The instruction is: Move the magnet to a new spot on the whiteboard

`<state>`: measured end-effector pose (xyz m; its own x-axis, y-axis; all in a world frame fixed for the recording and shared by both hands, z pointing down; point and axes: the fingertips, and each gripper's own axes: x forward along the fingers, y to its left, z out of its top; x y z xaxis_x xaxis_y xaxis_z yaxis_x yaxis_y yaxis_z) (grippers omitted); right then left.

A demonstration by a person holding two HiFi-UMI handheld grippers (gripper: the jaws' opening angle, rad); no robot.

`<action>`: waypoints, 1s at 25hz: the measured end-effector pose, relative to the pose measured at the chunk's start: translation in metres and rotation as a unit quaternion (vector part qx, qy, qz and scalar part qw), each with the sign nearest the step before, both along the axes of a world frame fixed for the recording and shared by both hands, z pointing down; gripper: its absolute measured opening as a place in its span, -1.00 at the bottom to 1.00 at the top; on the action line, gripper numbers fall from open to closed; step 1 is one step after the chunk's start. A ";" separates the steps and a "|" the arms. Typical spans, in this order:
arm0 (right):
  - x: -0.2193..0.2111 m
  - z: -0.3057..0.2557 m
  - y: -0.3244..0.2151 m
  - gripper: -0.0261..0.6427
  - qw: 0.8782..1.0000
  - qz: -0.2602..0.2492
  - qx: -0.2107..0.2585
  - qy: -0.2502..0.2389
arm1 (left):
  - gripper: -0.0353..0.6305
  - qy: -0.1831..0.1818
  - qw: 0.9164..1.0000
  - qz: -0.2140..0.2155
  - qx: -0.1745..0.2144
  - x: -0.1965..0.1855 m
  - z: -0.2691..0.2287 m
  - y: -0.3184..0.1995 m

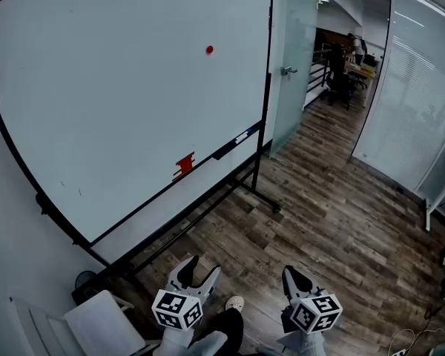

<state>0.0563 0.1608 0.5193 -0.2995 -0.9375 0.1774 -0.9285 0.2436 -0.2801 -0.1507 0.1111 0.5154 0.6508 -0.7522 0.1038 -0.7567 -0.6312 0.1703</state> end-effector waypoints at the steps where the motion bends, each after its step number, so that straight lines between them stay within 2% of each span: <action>1: 0.002 -0.001 -0.011 -0.84 1.000 -0.001 -0.002 0.000 | -0.11 0.000 1.000 0.001 -0.001 0.003 0.000 -0.011; 25: 0.048 -0.019 -0.226 -0.84 1.000 -0.007 0.004 -0.003 | -0.11 -0.003 1.000 -0.013 0.004 0.043 -0.016 -0.225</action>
<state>0.1040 -0.0652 0.5002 -0.3132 -0.9347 0.1680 -0.9234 0.2584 -0.2838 -0.1081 -0.1135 0.4991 0.6300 -0.7699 0.1015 -0.7742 -0.6124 0.1602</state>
